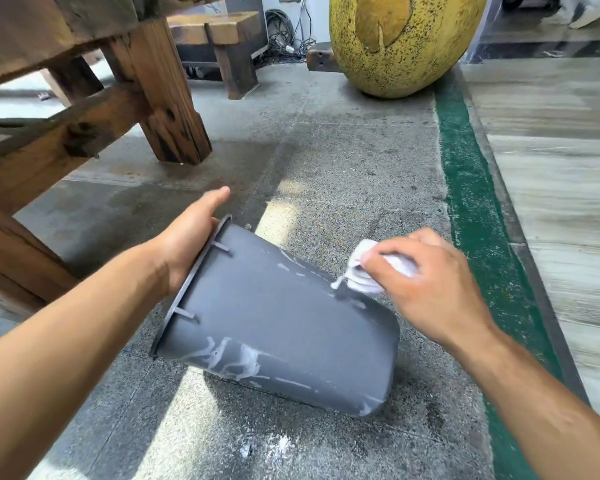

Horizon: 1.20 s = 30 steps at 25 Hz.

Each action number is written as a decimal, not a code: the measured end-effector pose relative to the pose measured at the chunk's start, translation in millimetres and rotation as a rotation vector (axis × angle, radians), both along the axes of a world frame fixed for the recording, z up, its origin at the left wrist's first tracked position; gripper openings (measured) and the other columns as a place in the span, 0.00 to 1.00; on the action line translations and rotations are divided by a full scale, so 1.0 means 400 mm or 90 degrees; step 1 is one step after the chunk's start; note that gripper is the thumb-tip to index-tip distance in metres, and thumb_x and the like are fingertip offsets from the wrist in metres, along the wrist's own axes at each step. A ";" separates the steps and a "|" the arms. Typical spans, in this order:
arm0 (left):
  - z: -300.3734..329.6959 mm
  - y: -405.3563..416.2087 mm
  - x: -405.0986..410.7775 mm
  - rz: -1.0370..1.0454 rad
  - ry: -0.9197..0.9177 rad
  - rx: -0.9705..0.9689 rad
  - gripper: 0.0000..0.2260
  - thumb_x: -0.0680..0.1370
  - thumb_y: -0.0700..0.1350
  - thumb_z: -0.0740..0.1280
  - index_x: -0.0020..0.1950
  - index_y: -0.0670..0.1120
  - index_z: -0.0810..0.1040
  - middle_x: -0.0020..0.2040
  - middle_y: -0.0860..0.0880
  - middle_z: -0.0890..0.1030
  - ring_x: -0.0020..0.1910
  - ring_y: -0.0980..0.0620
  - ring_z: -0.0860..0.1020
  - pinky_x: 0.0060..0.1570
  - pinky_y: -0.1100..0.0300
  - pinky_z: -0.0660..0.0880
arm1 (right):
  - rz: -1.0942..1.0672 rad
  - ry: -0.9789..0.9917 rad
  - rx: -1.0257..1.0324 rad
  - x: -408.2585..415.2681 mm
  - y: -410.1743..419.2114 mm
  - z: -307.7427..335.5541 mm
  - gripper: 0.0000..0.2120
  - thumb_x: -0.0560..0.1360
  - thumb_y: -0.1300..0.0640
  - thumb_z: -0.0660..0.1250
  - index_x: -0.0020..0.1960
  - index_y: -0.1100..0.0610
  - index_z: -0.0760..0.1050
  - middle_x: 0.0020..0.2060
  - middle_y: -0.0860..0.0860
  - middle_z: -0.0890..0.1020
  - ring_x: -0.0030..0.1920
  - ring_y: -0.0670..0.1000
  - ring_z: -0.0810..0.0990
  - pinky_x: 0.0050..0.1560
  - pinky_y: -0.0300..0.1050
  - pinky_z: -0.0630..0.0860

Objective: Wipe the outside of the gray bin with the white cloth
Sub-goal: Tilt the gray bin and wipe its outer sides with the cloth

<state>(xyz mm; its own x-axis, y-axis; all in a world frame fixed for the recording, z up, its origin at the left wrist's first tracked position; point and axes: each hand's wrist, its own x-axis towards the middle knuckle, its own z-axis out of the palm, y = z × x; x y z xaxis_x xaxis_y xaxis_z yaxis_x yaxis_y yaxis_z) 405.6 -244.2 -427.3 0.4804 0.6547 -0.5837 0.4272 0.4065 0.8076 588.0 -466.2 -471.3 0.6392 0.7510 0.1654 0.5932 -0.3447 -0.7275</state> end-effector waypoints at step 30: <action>-0.009 0.032 -0.070 -0.097 0.259 0.444 0.30 0.77 0.65 0.63 0.45 0.37 0.83 0.44 0.35 0.85 0.36 0.39 0.83 0.44 0.51 0.80 | 0.043 0.074 -0.106 0.045 -0.063 -0.058 0.14 0.70 0.46 0.77 0.54 0.38 0.79 0.49 0.39 0.83 0.44 0.43 0.82 0.40 0.42 0.77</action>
